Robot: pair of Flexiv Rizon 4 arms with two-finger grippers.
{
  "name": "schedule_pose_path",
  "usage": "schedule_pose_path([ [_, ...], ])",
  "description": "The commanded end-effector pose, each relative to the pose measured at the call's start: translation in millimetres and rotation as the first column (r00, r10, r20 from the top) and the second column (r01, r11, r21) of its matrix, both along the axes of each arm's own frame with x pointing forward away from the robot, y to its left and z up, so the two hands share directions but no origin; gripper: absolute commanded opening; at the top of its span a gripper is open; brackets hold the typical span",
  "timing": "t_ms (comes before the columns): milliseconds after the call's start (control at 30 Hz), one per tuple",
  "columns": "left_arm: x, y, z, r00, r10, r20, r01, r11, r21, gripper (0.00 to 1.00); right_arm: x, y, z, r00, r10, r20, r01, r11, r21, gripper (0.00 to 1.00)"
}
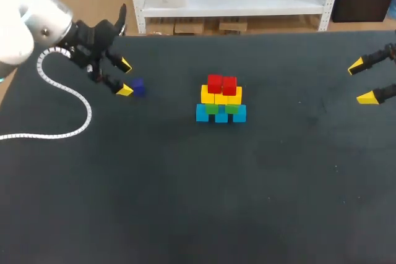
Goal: Place the blue cubes, place green cubes on the blue cubes, place the yellow cubes on the green cubes, then place the red cubes on the yellow cubes, and place purple cube on the red cubes.
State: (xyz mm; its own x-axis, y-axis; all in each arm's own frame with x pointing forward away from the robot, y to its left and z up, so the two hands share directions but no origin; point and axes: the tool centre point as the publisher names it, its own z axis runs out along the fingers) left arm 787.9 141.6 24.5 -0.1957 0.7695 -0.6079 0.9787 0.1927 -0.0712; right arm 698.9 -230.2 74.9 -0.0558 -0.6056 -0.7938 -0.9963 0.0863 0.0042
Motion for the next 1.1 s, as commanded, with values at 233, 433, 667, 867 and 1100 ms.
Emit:
schedule_pose_path([
  [233,-1.1,-2,-11.7,0.978,0.143,0.15,-0.142,0.99,-0.017,1.0,0.1,0,0,1.0,0.0,0.001,0.0,1.0,0.001,1.0],
  [433,1.1,-6,-16.7,0.981,0.135,0.139,-0.135,0.991,-0.008,1.0,0.1,0,0,1.0,0.0,0.001,0.0,1.0,0.001,1.0],
  [667,5.9,-9,-20.9,0.986,0.114,0.121,-0.114,0.993,-0.002,1.0,0.1,0,0,1.0,0.0,0.001,0.0,1.0,0.001,1.0],
  [867,14.0,-11,-24.2,0.988,0.101,0.119,-0.102,0.995,0.0,1.0,0.1,0,0,1.0,0.0,0.001,0.0,1.0,0.001,1.0],
  [1100,22.8,-10,-28.8,0.989,0.09,0.12,-0.091,0.996,-0.001,0.96,0.1,0,0,1.0,0.0,0.001,0.0,1.0,0.001,1.0],
])
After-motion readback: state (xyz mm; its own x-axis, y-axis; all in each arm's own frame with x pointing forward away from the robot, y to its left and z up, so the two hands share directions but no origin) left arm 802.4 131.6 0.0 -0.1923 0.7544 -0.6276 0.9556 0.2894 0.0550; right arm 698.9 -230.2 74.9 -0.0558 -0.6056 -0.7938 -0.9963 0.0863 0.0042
